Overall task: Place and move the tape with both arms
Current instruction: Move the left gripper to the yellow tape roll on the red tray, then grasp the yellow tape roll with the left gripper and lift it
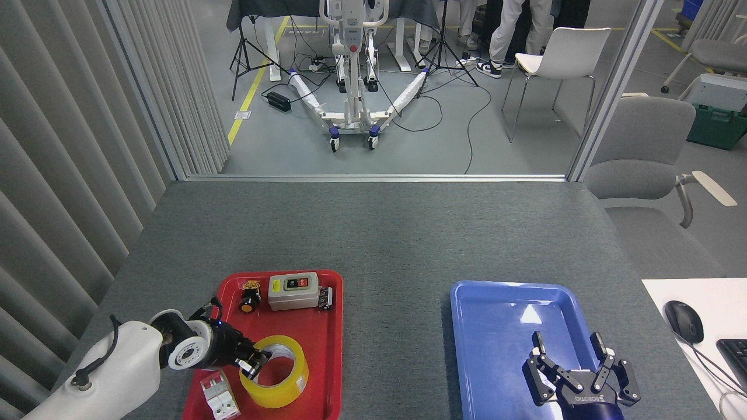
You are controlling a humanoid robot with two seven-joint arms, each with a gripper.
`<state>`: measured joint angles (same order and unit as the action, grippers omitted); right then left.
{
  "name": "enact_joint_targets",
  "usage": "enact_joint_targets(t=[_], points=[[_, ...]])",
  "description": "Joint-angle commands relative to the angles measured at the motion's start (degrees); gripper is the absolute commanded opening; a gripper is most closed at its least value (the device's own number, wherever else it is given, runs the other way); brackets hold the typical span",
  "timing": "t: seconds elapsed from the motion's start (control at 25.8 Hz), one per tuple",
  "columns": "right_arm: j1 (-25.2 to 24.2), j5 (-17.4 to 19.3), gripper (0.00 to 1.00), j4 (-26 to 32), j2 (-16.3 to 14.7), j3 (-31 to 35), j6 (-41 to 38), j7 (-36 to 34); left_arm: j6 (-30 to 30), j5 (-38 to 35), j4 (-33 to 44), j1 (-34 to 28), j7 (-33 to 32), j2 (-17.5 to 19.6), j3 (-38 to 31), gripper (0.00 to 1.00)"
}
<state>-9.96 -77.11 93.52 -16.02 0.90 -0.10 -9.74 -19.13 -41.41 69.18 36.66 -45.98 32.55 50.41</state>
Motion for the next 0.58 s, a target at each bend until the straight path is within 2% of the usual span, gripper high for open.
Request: enact_joint_targets(t=[0.0, 0.08, 0.23, 0.31, 0.39, 0.54], points=[[-0.1, -0.1, 0.99, 0.1, -0.1, -0.3, -0.3, 0.0, -1.8, 0.5, 1.1, 0.7, 0.2, -0.2, -1.9, 0.00], [-0.2, -0.2, 0.99, 0.1, -0.1, -0.5, -0.5, -0.1, -5.3, 1.1, 1.6, 0.5, 0.7, -1.4, -6.5, 0.00], [-0.2, -0.1, 0.99, 0.1, -0.1, -0.4, -3.3, -0.3, -15.2, 2.0, 3.3, -1.9, 2.9, -6.5, -18.6, 0.00], [-0.3, -0.1, 1.00, 0.1, 0.0, -0.2, -3.3, -0.3, -19.5, 2.7, 4.3, -4.6, 4.4, -11.5, -23.6, 0.00], [-0.3, -0.1, 0.99, 0.1, 0.0, -0.1, -2.9, -0.3, -25.3, 2.8, 3.6, -6.1, 6.0, -18.0, -27.7, 0.00], [-0.7, -0.1, 0.99, 0.1, 0.2, -0.1, -2.2, -0.3, -25.9, 3.0, 0.7, -8.0, 9.7, -26.8, -32.0, 0.00]])
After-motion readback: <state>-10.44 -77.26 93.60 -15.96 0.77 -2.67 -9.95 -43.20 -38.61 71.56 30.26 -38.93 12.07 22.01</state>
